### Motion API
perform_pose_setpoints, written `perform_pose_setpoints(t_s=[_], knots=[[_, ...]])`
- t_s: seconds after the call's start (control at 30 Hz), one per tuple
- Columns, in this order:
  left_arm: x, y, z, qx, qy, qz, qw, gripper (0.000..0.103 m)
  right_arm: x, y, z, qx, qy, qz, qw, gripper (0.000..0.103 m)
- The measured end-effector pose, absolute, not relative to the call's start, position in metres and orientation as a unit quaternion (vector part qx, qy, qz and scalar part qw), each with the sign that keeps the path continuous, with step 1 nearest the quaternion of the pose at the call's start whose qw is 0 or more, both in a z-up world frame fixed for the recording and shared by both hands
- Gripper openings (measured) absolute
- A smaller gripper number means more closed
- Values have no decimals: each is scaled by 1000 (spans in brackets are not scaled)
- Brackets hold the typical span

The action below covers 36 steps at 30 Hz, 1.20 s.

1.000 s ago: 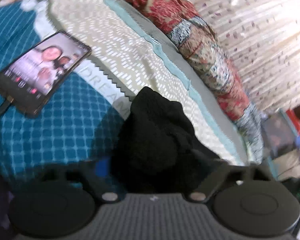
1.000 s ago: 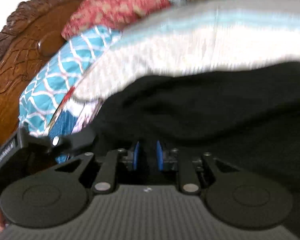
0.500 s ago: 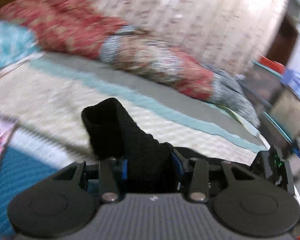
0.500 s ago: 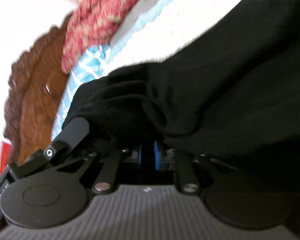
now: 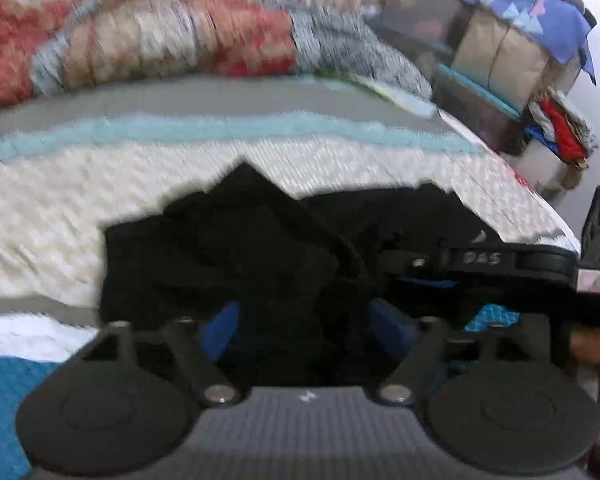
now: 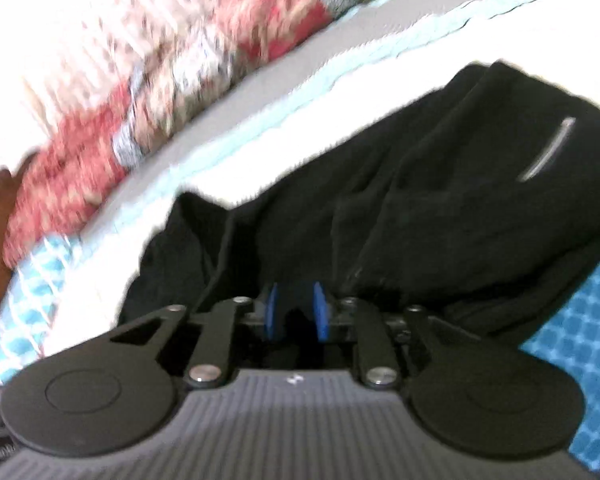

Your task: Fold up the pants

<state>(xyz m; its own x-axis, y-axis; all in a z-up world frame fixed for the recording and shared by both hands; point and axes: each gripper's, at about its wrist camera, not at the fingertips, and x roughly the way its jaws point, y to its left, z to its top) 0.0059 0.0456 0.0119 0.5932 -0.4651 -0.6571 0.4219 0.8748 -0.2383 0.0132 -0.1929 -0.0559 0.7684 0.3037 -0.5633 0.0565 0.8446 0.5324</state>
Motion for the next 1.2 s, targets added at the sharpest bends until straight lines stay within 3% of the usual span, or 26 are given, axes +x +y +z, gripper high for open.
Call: perform_pose_setpoints(t_s=[0.07, 0.27, 0.3, 0.33, 0.37, 0.47, 0.6, 0.7, 0.8, 0.87, 1.07, 1.2], knots=[[1, 62, 25, -38, 361, -220, 906, 83, 14, -189, -49, 272, 317, 94, 904, 54], [19, 84, 28, -22, 406, -60, 912, 81, 46, -158, -58, 256, 345, 152, 890, 83], [22, 85, 26, -23, 415, -41, 909, 81, 51, -151, -65, 243, 364, 152, 886, 82], [24, 88, 25, -33, 421, -34, 906, 81, 55, -145, -71, 233, 383, 156, 880, 56], [25, 90, 27, -48, 426, -31, 903, 81, 58, -143, -75, 225, 398, 160, 875, 37], [23, 95, 34, -66, 419, -31, 905, 81, 42, -156, -55, 274, 388, 176, 862, 30], [33, 86, 34, -61, 419, -34, 905, 81, 19, -168, -46, 318, 371, 170, 856, 31], [47, 70, 28, -58, 425, -52, 902, 81, 15, -176, -87, 301, 422, 95, 850, 32], [58, 48, 18, -40, 433, -67, 898, 75, 10, -182, -80, 296, 401, 106, 861, 39], [62, 36, 14, -30, 433, -73, 898, 73, 2, -184, -63, 267, 376, 98, 882, 52], [81, -2, -14, 18, 446, -80, 891, 73, -30, -224, -30, 225, 263, 71, 935, 51], [97, -11, -52, 51, 460, -69, 884, 82, -32, -285, -35, 228, 228, -18, 947, 51]])
